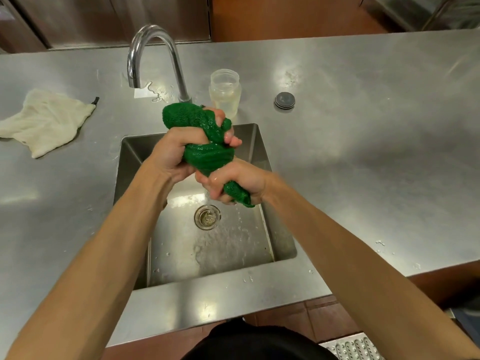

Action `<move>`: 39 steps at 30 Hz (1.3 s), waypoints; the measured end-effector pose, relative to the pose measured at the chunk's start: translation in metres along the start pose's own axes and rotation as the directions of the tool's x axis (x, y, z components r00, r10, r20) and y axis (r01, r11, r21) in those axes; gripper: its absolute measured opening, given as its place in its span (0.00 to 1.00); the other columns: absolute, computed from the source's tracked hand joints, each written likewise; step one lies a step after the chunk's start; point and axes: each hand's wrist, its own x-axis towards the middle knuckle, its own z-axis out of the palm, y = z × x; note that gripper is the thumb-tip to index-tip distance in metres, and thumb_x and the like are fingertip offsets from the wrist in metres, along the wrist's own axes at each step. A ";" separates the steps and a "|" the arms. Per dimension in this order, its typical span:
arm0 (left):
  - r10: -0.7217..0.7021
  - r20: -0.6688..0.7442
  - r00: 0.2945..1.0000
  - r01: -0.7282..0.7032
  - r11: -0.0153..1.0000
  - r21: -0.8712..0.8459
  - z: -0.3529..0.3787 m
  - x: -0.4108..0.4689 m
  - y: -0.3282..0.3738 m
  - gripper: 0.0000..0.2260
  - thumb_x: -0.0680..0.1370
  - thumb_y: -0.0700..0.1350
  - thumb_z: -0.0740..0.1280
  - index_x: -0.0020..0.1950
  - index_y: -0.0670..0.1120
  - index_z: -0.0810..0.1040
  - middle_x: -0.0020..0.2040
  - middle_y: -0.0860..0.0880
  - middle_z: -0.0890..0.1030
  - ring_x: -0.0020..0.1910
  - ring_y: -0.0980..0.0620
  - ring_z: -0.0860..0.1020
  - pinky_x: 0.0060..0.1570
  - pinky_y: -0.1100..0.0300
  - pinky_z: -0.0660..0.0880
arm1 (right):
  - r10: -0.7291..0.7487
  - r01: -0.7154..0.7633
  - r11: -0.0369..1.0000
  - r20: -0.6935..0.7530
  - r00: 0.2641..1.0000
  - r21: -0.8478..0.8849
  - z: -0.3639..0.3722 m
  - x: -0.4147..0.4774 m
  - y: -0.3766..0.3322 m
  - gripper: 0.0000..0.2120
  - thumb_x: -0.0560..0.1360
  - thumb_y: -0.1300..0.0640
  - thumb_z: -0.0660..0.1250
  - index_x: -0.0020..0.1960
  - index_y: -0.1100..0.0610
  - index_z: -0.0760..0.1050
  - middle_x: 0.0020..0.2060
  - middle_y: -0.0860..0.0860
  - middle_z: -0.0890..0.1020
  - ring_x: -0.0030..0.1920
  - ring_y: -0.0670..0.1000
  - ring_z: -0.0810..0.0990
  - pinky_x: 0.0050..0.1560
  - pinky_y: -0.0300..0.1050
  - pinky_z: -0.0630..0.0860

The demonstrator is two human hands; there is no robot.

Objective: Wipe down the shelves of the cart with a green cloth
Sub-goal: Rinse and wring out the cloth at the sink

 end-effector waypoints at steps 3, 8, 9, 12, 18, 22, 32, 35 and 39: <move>-0.024 -0.005 1.000 0.024 0.997 -0.074 -0.007 0.003 -0.004 0.12 0.62 0.32 0.64 0.42 0.44 0.74 0.38 0.44 0.77 0.43 0.48 0.77 0.58 0.52 0.74 | 0.013 -0.013 1.000 -0.027 1.000 -0.009 -0.002 0.002 0.000 0.12 0.67 0.74 0.61 0.33 0.59 0.66 0.23 0.50 0.68 0.19 0.44 0.66 0.20 0.34 0.64; -0.091 -0.266 0.960 0.095 0.995 0.006 -0.013 0.009 -0.016 0.12 0.74 0.34 0.63 0.57 0.42 0.75 0.52 0.40 0.80 0.58 0.41 0.80 0.61 0.48 0.76 | -0.034 -0.049 0.974 -0.360 0.932 -0.220 -0.012 -0.002 0.009 0.07 0.68 0.62 0.74 0.42 0.58 0.77 0.37 0.53 0.79 0.38 0.50 0.79 0.42 0.46 0.79; -0.107 -0.300 0.948 0.124 0.992 0.039 -0.011 0.010 -0.017 0.14 0.76 0.37 0.64 0.62 0.42 0.75 0.56 0.39 0.80 0.60 0.40 0.79 0.61 0.48 0.77 | -0.018 -0.073 0.974 -0.394 0.919 -0.215 -0.016 -0.006 0.011 0.10 0.68 0.58 0.76 0.46 0.58 0.79 0.40 0.53 0.81 0.42 0.50 0.82 0.48 0.48 0.81; -0.145 -0.386 0.911 0.204 0.972 0.117 -0.007 0.014 -0.021 0.21 0.76 0.43 0.67 0.70 0.44 0.73 0.62 0.38 0.78 0.62 0.40 0.79 0.60 0.49 0.77 | 0.016 -0.111 0.974 -0.435 0.900 -0.195 -0.026 -0.025 0.016 0.18 0.68 0.48 0.77 0.55 0.53 0.79 0.46 0.49 0.85 0.48 0.47 0.85 0.52 0.46 0.82; -0.143 -0.425 0.894 0.283 0.916 0.285 0.028 0.020 -0.036 0.20 0.76 0.42 0.70 0.68 0.47 0.74 0.63 0.41 0.80 0.61 0.45 0.80 0.59 0.51 0.78 | -0.050 -0.060 0.979 -0.514 0.856 -0.195 -0.043 -0.083 0.025 0.25 0.68 0.40 0.75 0.60 0.51 0.78 0.52 0.48 0.85 0.52 0.46 0.84 0.58 0.50 0.80; -0.156 -0.374 0.914 0.291 0.895 0.338 0.073 0.031 -0.055 0.23 0.74 0.44 0.73 0.68 0.47 0.74 0.61 0.44 0.82 0.60 0.47 0.81 0.59 0.51 0.78 | -0.088 -0.008 0.988 -0.594 0.799 -0.157 -0.060 -0.141 0.032 0.24 0.66 0.47 0.79 0.58 0.52 0.76 0.53 0.48 0.84 0.51 0.44 0.84 0.55 0.45 0.81; -0.241 -0.054 0.969 0.229 0.794 0.563 0.236 0.073 -0.133 0.31 0.66 0.50 0.80 0.68 0.52 0.76 0.62 0.48 0.82 0.62 0.50 0.80 0.61 0.53 0.78 | -0.265 0.077 0.957 -0.737 0.621 -0.280 -0.098 -0.340 0.069 0.15 0.64 0.61 0.81 0.47 0.53 0.79 0.43 0.51 0.86 0.42 0.48 0.85 0.43 0.47 0.83; -0.314 0.039 0.949 0.235 0.781 0.579 0.291 0.087 -0.157 0.37 0.61 0.54 0.81 0.68 0.51 0.75 0.61 0.45 0.82 0.61 0.47 0.81 0.58 0.52 0.79 | -0.250 0.105 0.967 -0.780 0.573 -0.233 -0.116 -0.408 0.092 0.20 0.65 0.61 0.80 0.55 0.57 0.79 0.46 0.53 0.86 0.46 0.52 0.86 0.42 0.45 0.81; -0.361 0.152 0.920 0.164 0.709 0.685 0.360 0.106 -0.195 0.31 0.63 0.45 0.81 0.66 0.51 0.77 0.57 0.44 0.84 0.57 0.44 0.83 0.55 0.51 0.80 | -0.228 0.162 0.973 -0.804 0.549 -0.165 -0.132 -0.503 0.126 0.23 0.68 0.58 0.78 0.60 0.58 0.78 0.53 0.54 0.84 0.53 0.54 0.83 0.52 0.49 0.80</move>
